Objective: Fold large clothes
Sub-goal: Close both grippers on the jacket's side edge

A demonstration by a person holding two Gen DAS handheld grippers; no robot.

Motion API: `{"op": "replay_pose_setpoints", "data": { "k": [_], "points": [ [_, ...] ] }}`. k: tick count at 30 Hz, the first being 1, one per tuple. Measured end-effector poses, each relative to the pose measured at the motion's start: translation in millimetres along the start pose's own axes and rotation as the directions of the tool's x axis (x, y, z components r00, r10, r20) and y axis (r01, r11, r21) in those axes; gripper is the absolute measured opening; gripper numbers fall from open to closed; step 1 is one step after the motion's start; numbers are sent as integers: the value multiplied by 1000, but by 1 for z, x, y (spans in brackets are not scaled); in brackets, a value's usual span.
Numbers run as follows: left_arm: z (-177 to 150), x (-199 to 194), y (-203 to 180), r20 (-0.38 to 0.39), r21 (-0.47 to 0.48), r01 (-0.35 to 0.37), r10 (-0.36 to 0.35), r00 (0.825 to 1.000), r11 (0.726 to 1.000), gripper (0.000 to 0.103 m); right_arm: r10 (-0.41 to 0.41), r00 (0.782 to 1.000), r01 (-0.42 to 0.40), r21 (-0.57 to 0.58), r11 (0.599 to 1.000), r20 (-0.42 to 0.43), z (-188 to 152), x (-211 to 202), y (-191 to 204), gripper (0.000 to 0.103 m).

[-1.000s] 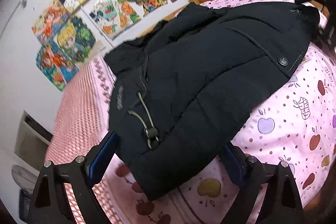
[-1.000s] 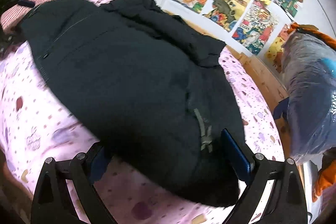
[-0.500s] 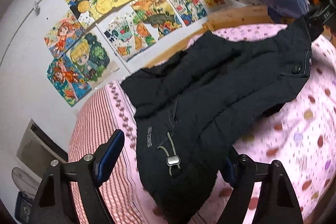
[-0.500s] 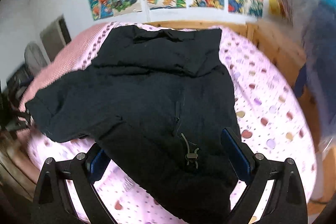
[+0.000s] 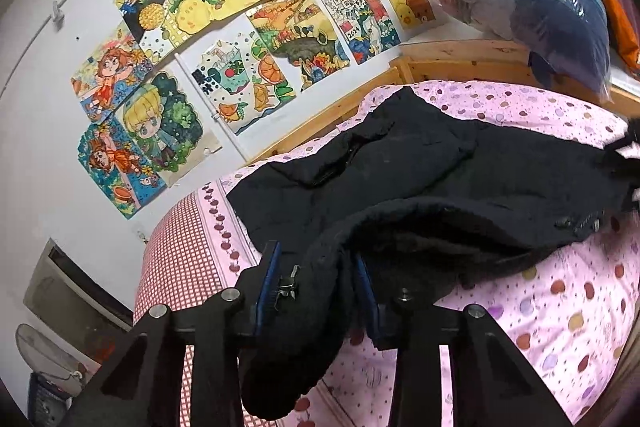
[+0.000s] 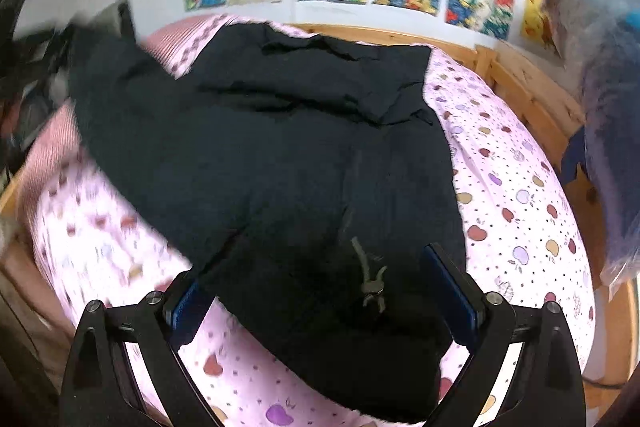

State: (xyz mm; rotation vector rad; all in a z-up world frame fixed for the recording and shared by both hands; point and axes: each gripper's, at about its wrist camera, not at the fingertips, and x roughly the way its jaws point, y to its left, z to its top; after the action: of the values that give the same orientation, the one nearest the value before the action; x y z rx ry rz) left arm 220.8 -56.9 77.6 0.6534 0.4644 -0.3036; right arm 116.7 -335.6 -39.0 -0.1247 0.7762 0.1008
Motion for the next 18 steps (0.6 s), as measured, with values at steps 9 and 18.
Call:
{"op": "replay_pose_setpoints", "data": {
  "k": [9,18],
  "points": [
    [14,5,0,-46,9,24,-23,999,1000,34,-270,957,288,-210,934,110,-17,1,42,94],
    [-33,-22,-9,-1,17,2,-2,1000,1000,29,-273,931,316,-162,935,243,-23,-30,55,20]
  ]
}}
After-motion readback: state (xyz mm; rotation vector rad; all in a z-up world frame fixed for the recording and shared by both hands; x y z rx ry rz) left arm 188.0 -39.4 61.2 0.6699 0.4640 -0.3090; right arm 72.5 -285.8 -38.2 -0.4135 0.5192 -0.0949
